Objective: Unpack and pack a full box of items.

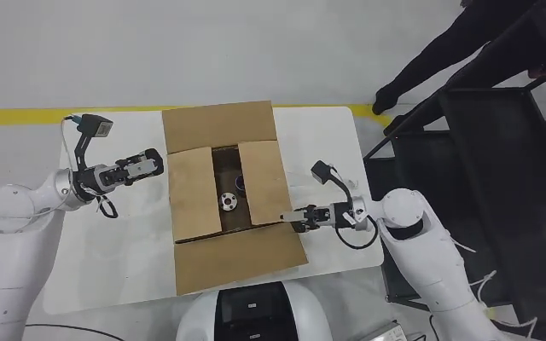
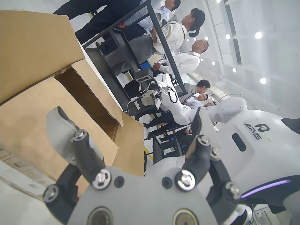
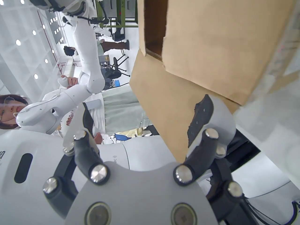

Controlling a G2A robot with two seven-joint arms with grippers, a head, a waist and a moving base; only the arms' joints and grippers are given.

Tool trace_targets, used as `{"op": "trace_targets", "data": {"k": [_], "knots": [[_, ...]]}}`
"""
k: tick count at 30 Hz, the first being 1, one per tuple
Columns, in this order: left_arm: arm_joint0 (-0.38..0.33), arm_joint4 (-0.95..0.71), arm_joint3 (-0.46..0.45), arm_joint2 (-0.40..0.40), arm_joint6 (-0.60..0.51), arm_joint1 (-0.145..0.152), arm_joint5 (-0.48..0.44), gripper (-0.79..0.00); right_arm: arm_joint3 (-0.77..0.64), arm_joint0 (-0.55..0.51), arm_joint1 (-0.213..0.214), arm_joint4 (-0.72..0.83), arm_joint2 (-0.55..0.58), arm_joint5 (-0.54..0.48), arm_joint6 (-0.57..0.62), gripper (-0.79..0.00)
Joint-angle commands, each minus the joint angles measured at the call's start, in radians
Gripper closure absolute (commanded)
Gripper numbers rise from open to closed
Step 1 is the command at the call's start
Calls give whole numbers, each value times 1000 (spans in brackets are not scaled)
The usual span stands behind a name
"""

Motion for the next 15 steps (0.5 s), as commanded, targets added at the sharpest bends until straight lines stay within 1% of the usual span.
{"op": "trace_targets", "data": {"k": [1, 6, 10, 13, 15], "knots": [[0, 0, 0, 0, 0, 0, 0, -785, 11, -37, 8, -4, 36, 25, 3, -785], [0, 0, 0, 0, 0, 0, 0, -785, 36, -112, 20, -3, 63, 27, 24, -785], [0, 0, 0, 0, 0, 0, 0, -785, 17, -141, 24, 9, 29, 31, 78, -785], [0, 0, 0, 0, 0, 0, 0, -785, -20, -145, 22, 78, -2, 10, 115, -785], [0, 0, 0, 0, 0, 0, 0, -785, -31, -140, 20, 131, -13, -10, 105, -785]]}}
